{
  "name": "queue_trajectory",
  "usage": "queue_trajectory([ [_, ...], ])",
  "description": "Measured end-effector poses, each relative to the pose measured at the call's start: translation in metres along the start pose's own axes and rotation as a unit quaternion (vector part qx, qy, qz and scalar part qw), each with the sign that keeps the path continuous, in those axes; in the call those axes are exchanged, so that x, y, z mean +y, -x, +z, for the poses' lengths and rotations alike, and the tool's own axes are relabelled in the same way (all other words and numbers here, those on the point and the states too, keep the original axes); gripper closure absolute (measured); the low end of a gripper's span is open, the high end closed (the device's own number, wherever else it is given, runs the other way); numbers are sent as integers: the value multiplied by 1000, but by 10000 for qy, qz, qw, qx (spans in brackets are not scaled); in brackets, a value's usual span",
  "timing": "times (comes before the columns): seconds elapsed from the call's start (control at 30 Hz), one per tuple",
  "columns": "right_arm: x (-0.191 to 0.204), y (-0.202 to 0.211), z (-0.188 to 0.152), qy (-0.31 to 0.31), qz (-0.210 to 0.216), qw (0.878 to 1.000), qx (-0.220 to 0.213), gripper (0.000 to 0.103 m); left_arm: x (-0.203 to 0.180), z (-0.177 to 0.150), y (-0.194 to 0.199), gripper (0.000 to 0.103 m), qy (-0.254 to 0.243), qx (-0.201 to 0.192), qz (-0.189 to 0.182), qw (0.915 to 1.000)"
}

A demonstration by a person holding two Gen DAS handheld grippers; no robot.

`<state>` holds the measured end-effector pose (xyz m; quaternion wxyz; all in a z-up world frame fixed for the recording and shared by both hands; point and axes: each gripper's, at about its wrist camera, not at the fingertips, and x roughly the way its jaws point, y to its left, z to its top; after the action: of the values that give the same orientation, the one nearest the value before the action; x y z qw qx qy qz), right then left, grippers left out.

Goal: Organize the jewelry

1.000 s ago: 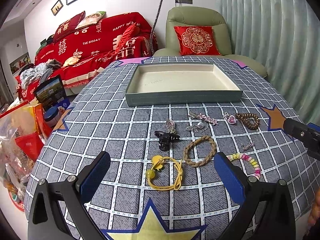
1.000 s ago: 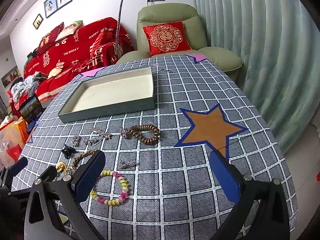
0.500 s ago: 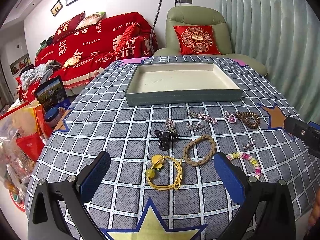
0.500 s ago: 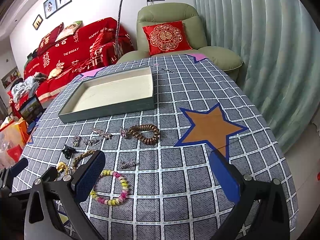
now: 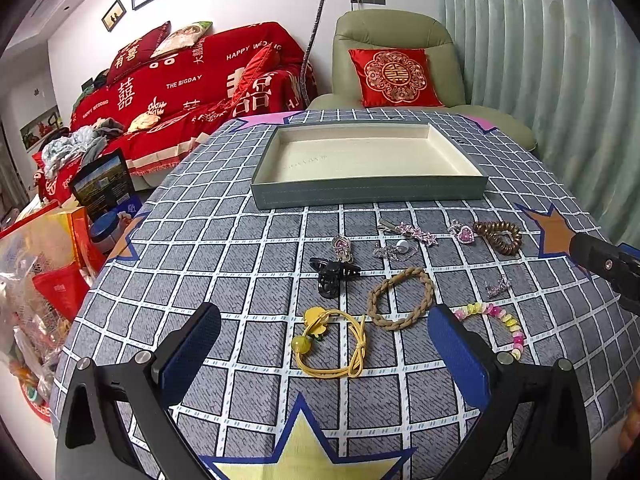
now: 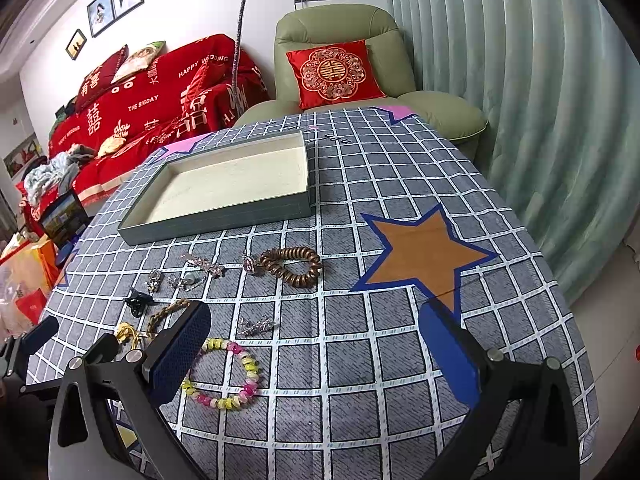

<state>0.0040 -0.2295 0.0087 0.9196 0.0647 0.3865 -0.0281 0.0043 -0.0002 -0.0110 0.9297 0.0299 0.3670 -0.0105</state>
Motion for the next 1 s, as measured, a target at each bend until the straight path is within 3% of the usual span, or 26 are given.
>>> queue_trajectory([
  [1.0, -1, 0, -1, -25, 27, 10000, 31, 0, 1, 0, -1, 0, 3, 8, -6, 10000],
])
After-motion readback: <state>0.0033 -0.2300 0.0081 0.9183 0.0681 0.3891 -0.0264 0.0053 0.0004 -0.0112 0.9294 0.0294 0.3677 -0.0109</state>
